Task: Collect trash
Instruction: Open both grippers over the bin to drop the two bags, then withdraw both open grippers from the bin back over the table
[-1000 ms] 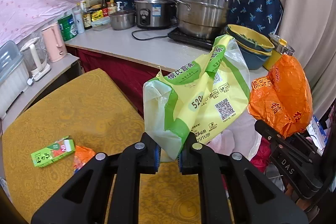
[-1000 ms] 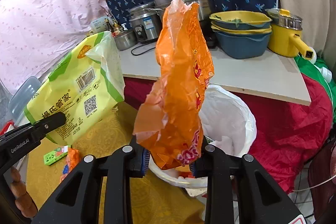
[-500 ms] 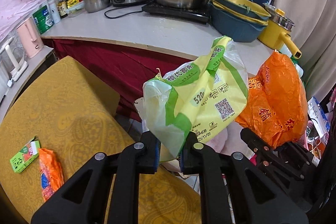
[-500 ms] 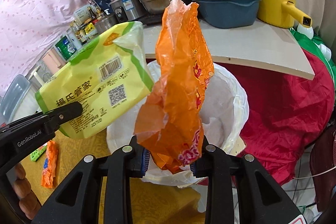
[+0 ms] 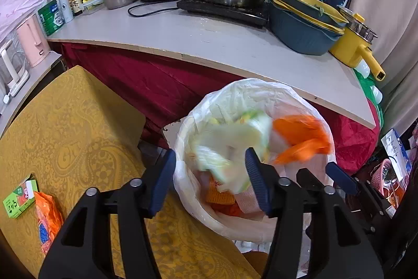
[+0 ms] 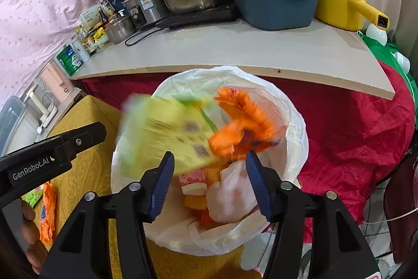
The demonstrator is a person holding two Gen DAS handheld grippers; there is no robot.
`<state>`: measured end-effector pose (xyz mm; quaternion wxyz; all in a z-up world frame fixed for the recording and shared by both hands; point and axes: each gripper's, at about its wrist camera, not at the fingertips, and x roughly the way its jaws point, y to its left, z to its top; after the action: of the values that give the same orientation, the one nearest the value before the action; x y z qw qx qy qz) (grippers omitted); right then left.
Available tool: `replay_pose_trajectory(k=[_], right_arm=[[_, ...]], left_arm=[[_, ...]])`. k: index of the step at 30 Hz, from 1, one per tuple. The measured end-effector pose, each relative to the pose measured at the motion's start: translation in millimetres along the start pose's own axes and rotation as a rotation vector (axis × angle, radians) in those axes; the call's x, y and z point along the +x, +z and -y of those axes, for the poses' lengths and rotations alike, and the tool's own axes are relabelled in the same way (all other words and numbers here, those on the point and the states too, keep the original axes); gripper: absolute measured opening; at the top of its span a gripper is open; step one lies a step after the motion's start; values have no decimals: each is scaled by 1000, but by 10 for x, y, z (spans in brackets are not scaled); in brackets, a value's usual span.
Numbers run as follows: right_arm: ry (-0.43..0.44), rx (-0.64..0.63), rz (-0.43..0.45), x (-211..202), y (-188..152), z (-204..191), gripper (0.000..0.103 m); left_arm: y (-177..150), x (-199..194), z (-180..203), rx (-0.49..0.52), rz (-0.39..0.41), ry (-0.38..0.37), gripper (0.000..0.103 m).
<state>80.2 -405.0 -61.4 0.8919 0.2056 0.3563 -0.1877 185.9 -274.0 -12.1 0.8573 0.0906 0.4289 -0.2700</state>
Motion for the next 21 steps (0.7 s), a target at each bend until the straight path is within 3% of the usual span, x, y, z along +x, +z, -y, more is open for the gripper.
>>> replay_pose_trajectory(k=[9,12,21], right_arm=[[9,17,51,-250,82,-46,62],[19,4,62,-332,81,-139,63],[95,-85,97,-622,56,-764,65]], left_arm=[[57,-237,-256,-59,41,8,59],[45,-343,-381,-86,52,15,64],[-87,-786,-879,-153,110,66,67]])
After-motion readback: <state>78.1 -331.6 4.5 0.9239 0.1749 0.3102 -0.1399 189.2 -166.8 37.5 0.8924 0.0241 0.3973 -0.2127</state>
